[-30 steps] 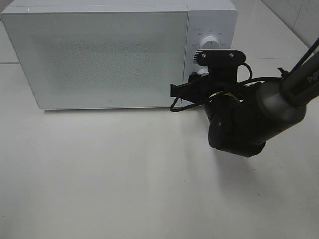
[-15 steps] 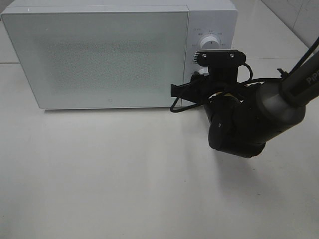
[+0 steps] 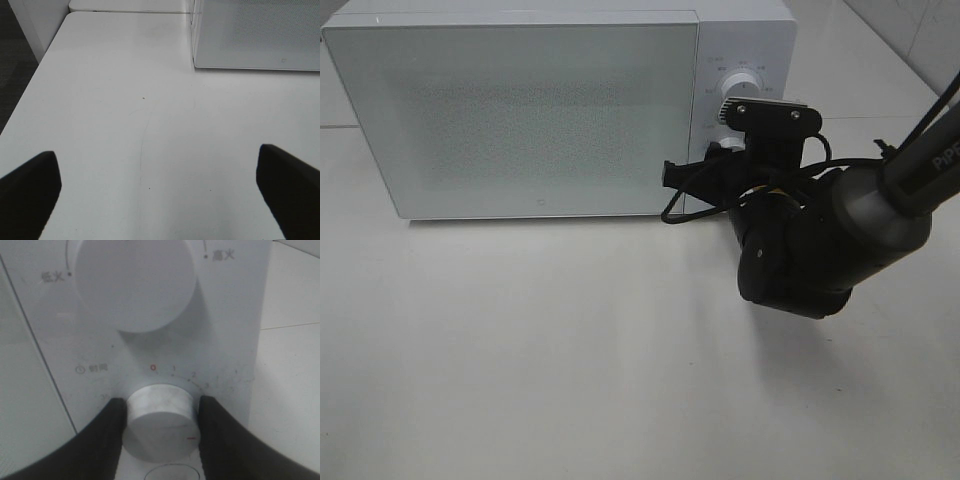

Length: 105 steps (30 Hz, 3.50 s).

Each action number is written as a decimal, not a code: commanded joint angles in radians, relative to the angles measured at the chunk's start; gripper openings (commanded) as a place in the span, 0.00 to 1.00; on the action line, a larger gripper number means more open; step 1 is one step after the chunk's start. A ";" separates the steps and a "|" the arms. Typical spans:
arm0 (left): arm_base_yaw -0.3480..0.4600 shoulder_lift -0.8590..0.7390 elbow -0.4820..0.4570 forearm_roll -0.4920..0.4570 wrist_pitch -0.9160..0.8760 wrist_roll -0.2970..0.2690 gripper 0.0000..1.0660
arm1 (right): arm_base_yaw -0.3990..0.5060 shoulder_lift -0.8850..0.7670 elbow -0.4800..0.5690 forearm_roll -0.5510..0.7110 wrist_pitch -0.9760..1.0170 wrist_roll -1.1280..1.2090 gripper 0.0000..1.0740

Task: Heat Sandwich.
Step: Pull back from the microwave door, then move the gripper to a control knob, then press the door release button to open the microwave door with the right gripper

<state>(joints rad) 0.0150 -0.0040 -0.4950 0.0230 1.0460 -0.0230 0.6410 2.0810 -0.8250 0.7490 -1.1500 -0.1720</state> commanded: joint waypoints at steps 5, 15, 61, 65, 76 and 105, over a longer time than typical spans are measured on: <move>0.003 -0.022 0.002 -0.002 -0.009 0.003 0.94 | -0.001 -0.006 0.000 -0.006 -0.046 0.260 0.03; 0.003 -0.022 0.002 -0.002 -0.009 0.003 0.94 | -0.001 -0.006 0.000 -0.031 -0.080 0.680 0.03; 0.003 -0.022 0.002 -0.002 -0.009 0.003 0.94 | -0.001 -0.006 0.000 -0.003 -0.148 1.512 0.07; 0.003 -0.022 0.002 -0.002 -0.009 0.003 0.94 | -0.001 -0.006 0.000 -0.002 -0.148 1.492 0.10; 0.003 -0.022 0.002 -0.002 -0.009 0.003 0.94 | -0.001 -0.009 -0.001 0.037 -0.171 1.463 0.39; 0.003 -0.022 0.002 -0.002 -0.009 0.003 0.94 | -0.001 -0.247 0.230 -0.134 0.176 1.108 0.73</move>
<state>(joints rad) 0.0150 -0.0040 -0.4950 0.0230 1.0460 -0.0200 0.6420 1.8670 -0.6100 0.6550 -1.0070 0.9990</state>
